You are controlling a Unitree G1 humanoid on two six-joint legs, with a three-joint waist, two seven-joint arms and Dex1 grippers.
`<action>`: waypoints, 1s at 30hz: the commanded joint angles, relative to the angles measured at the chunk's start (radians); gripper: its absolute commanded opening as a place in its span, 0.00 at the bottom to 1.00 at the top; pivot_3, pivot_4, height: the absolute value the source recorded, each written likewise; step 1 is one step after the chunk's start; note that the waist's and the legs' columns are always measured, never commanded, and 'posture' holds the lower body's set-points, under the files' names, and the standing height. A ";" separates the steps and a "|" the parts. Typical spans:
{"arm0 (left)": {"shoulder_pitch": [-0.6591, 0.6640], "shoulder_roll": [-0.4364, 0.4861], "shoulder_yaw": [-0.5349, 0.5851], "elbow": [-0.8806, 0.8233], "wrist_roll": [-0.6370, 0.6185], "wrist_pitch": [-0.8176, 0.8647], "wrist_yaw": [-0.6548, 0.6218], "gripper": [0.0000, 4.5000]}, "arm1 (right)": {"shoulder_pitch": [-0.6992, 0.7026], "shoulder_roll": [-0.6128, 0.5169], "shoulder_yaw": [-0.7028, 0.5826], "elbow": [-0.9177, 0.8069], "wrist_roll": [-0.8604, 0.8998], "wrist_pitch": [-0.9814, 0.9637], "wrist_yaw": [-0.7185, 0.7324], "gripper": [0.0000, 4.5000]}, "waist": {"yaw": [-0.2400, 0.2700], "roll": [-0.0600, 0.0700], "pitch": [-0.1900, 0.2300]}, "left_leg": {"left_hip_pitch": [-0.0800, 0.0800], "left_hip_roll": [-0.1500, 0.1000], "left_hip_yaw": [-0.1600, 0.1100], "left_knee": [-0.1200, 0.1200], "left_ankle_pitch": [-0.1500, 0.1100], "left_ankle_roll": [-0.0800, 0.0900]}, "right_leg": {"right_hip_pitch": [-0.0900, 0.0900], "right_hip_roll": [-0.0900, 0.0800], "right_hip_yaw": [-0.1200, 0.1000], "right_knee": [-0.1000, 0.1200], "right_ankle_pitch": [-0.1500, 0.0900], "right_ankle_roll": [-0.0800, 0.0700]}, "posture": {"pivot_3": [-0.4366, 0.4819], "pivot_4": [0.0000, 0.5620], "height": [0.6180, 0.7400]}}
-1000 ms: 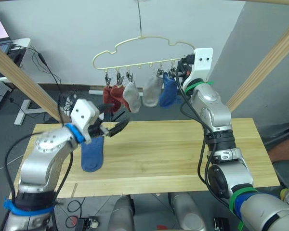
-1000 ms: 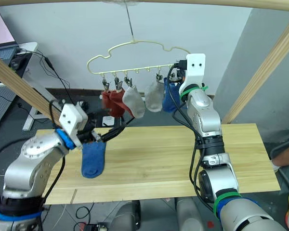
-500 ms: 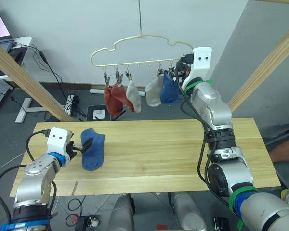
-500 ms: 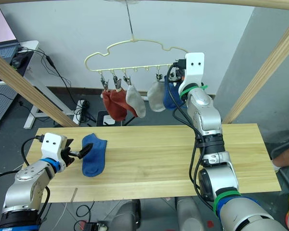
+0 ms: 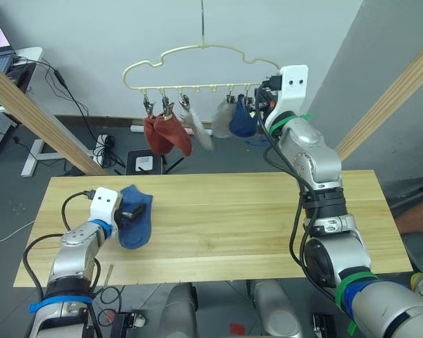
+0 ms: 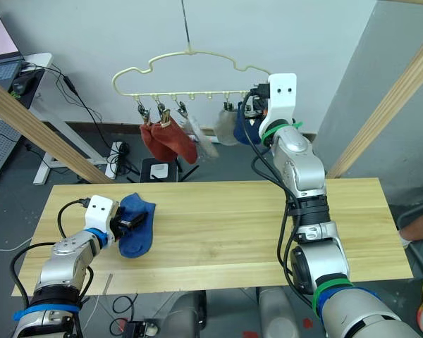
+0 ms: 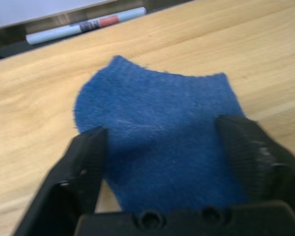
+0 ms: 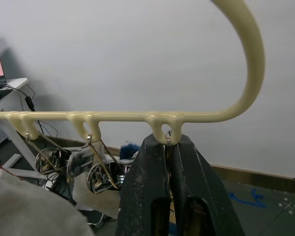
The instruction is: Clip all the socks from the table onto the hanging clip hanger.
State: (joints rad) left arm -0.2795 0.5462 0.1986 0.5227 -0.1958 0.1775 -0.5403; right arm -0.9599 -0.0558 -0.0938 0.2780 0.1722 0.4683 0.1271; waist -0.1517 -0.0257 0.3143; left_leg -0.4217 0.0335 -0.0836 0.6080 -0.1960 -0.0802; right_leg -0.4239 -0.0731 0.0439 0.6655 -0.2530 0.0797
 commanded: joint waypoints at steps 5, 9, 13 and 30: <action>0.009 -0.001 -0.019 0.025 0.020 -0.025 -0.028 0.29 | -0.017 0.004 0.007 -0.062 0.015 0.003 0.000 0.00 | 0.000 0.000 0.000 | 0.000 0.000 0.000 0.000 0.000 0.000 | 0.000 0.000 0.000 0.000 0.000 0.000 | 0.23 0.64 1.00; 0.012 -0.031 -0.039 -0.048 -0.005 -0.041 -0.075 0.02 | -0.013 0.004 0.007 -0.065 0.014 0.003 -0.002 0.00 | -0.004 0.001 0.000 | 0.000 0.000 0.000 0.000 0.000 0.000 | 0.000 0.000 0.000 0.000 0.000 0.000 | 0.23 0.63 1.00; -0.003 -0.095 -0.113 -0.246 -0.043 -0.013 -0.142 0.01 | -0.014 0.003 0.004 -0.066 0.014 0.002 -0.004 0.00 | -0.001 0.000 0.002 | -0.001 0.000 0.000 0.000 0.000 0.000 | 0.000 0.000 0.000 -0.001 0.000 0.000 | 0.22 0.62 1.00; -0.429 -0.457 -0.287 0.019 0.084 -0.278 -0.011 0.01 | -0.013 0.013 0.003 -0.123 0.022 0.039 -0.020 0.00 | -0.022 0.000 0.004 | -0.004 0.000 0.000 0.001 0.000 0.000 | -0.001 0.000 0.000 -0.002 0.000 0.001 | 0.17 0.60 1.00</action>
State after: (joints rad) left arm -0.6811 0.1011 -0.0831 0.5100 -0.1312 -0.0354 -0.5683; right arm -0.9588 -0.0491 -0.0955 0.2139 0.1795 0.5093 0.1077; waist -0.1740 -0.0260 0.3183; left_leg -0.4261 0.0331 -0.0838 0.6090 -0.1959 -0.0802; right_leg -0.4252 -0.0731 0.0432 0.6637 -0.2528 0.0803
